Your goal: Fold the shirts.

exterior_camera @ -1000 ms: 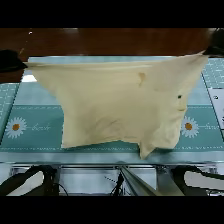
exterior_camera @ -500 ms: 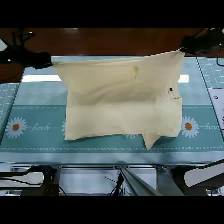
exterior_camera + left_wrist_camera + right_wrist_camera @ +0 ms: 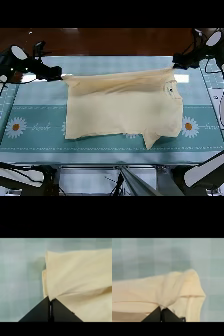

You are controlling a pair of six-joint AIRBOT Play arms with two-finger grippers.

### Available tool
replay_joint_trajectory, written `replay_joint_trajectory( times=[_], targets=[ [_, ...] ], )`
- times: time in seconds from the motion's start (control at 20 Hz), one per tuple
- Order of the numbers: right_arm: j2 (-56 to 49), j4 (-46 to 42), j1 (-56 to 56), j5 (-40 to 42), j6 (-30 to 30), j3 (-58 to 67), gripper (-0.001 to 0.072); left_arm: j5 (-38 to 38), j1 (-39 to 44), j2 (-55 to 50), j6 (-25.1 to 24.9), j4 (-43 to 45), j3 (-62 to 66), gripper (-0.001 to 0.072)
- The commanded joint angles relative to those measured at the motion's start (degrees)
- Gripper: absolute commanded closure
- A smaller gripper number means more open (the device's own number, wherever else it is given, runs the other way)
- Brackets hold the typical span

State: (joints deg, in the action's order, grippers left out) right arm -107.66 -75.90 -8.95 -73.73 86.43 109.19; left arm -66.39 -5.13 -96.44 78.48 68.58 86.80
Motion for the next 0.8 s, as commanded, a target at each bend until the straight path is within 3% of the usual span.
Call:
replay_joint_trajectory(
  times=[0.0,0.35,0.4,0.5,0.55,0.6,0.65,0.75],
  targets=[
    [-0.76,-2.89,0.13,-12.46,-0.22,0.0,0.0683,-8.7,-0.55,-1.05,0.5,-0.46,-0.04,0.0692],
    [-1.22,-5.66,0.55,-13.18,0.44,-0.04,0.068,-10.6,1.18,-5.33,2.38,-0.9,-0.04,0.0688],
    [-1.22,-5.66,0.55,-13.25,0.39,-0.04,0.0646,-10.62,1.16,-5.31,2.34,-0.87,0.02,0.0659],
    [-1.07,-5.73,0.52,-15.34,-0.79,-0.02,0.0405,-11.58,0.44,-4.87,2.34,-0.85,0.59,0.0479],
    [-0.92,-5.75,0.42,-17.86,-2.71,0.02,0.0343,-12.87,-0.17,-4.5,2.36,-0.85,1.07,0.0371],
    [-0.68,-6.73,0.13,-21.4,-4.5,0.02,0.0305,-14.69,-1.01,-3.91,2.34,-0.81,1.55,0.0253],
    [-0.07,-8.81,-0.22,-24.85,-4.39,0.02,0.0302,-16.72,-2.1,-3.04,2.29,-0.79,1.73,0.0219],
    [1.99,-12.68,-1.75,-28.85,-2.93,0.0,0.0301,-21.53,-4.55,-0.94,2.16,-0.61,1.51,0.0219]
  ],
)
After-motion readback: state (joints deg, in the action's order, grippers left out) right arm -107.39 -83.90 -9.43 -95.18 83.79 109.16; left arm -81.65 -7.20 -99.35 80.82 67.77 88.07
